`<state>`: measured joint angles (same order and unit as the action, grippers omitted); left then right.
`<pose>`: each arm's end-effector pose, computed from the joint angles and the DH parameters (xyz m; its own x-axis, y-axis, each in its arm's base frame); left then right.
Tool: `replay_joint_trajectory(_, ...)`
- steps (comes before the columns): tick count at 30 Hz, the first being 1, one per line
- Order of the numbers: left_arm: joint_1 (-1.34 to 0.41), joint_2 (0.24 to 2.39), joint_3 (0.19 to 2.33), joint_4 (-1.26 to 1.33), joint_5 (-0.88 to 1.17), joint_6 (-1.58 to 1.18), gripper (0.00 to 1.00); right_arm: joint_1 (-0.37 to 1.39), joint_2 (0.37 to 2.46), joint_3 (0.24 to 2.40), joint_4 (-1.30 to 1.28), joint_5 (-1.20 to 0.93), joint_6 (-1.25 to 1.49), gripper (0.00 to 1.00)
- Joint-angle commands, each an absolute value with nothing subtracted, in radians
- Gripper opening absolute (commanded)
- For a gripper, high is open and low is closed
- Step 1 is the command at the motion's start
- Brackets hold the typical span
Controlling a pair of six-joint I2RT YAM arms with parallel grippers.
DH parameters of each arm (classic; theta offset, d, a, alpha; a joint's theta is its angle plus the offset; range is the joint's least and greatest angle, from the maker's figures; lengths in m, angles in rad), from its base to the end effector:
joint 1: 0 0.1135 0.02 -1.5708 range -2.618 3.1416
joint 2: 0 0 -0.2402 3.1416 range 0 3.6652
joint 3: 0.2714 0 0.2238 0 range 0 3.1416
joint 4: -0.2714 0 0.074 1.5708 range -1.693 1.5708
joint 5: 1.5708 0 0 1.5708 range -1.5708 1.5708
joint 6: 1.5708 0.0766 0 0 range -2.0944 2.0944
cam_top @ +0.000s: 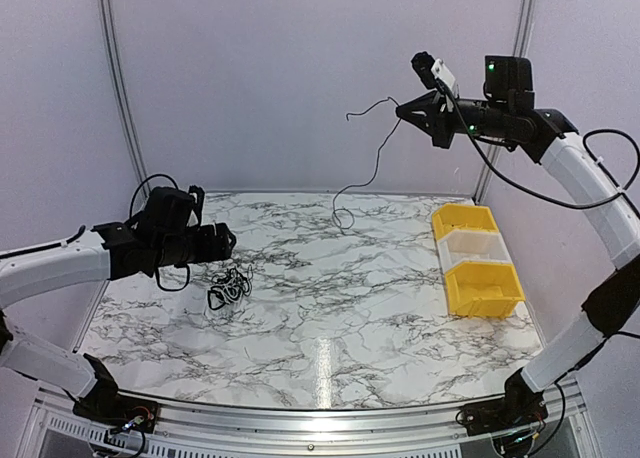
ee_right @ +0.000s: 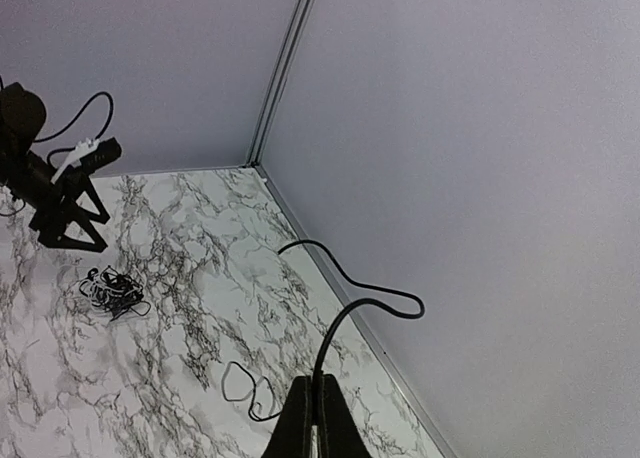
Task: Untangle the cables
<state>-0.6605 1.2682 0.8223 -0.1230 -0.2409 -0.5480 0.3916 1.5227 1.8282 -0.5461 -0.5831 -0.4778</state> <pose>0.2433 -0.1658 0.2240 -0.5908 -0.1817 -0.7861 0.1515 0.9320 -0.3292 0.2889 0.1649 0.4426 0.1782 -0.3417 -0.9228 -0.8231 0.4621 -0.3301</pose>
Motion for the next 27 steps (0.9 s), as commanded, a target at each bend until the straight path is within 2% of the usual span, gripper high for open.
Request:
replay_joint_trajectory(1, -0.663, 1.26, 0.994, -0.332, -0.267, -0.405, 0.86, 0.387, 1.471, 1.778, -0.537, -0.511, -0.521, 0.0)
replay_joint_trajectory(9, -0.657, 1.385, 1.167, -0.348, -0.303, -0.257, 0.88, 0.304, 1.396, 1.668, -0.531, -0.452, -0.552, 0.0)
replay_joint_trajectory(17, -0.622, 1.453, 1.1, -0.25, -0.29, -0.239, 0.88, 0.182, 1.276, 1.559, -0.521, -0.422, -0.563, 0.0)
replay_joint_trajectory(27, -0.548, 1.451, 1.033, -0.199, -0.219, -0.26, 0.87, 0.052, 1.192, 1.561, -0.551, -0.408, -0.58, 0.0)
